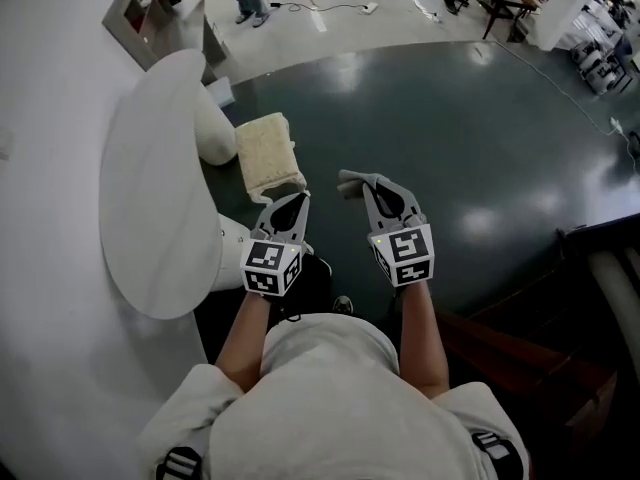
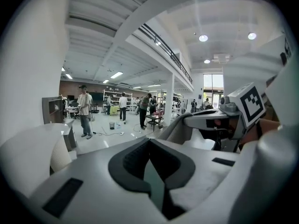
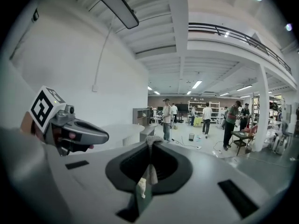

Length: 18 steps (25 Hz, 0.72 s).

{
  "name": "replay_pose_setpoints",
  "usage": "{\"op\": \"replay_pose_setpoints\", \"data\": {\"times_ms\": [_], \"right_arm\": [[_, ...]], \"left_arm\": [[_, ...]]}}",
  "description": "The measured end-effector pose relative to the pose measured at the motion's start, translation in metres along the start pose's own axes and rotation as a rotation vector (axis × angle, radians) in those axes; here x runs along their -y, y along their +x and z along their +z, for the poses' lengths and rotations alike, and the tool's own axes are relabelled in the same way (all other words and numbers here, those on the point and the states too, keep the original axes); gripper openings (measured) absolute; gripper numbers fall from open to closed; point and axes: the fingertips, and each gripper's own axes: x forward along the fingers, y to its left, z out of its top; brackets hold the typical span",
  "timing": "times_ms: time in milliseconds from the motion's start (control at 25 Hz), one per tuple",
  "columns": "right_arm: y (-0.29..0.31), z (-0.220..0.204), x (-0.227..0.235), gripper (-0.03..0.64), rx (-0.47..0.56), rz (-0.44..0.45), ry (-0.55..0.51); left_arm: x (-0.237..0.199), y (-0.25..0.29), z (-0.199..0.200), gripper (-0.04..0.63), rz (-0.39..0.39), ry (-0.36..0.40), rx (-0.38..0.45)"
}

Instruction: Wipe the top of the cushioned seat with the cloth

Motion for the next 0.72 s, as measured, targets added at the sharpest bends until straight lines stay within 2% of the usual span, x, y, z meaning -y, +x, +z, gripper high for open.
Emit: {"op": "replay_pose_setpoints", "data": {"times_ms": [240,480,600,720], "right_arm": [[0.082,-0.002,0.033,0.014,-0.101,0.012,-0.038],[0.184,0.019,0.022,0.014,-0.186,0.084,-0.099],[0.24,0.035,0.009,0.014,-0.204,0.13,-0.129],[0.285,0.041,-0.014,0.014,-0.223,0.202,-0.154]], "left_arm": [[-0.089,0.048,0.009,0.015,0.078,-0.086,0.008],[-0.182,0.071,-0.003,0.014,0.117,-0.069,-0.081],[-0.242,0.076,-0.003,0.015,0.162,-0.153,-0.065],[-0.28,0.085,-0.009,0.015,0.19,-0.209,-0.055]]}}
